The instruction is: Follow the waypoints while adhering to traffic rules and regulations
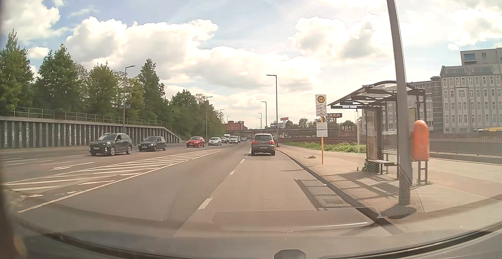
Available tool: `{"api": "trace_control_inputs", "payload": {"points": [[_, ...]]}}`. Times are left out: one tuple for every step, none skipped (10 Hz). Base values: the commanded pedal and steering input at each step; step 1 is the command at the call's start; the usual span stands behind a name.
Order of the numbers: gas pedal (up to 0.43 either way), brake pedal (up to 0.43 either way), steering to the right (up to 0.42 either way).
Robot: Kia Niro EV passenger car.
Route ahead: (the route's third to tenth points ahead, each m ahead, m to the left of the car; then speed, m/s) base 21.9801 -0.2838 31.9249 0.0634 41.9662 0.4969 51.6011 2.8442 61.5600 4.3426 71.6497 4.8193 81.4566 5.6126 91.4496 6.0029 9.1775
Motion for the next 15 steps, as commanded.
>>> {"api": "trace_control_inputs", "payload": {"points": [[0.169, 0.018, -0.003], [0.169, 0.018, -0.002], [0.169, 0.018, -0.002], [0.169, 0.018, -0.002], [0.169, 0.018, -0.002], [0.169, 0.018, -0.002], [0.169, 0.018, -0.002], [0.169, 0.018, -0.003], [0.169, 0.018, -0.003], [0.169, 0.018, -0.004], [0.169, 0.018, -0.001], [0.169, 0.018, 0.001], [0.177, 0.018, 0.0], [0.177, 0.018, 0.0], [0.177, 0.018, 0.0]]}}
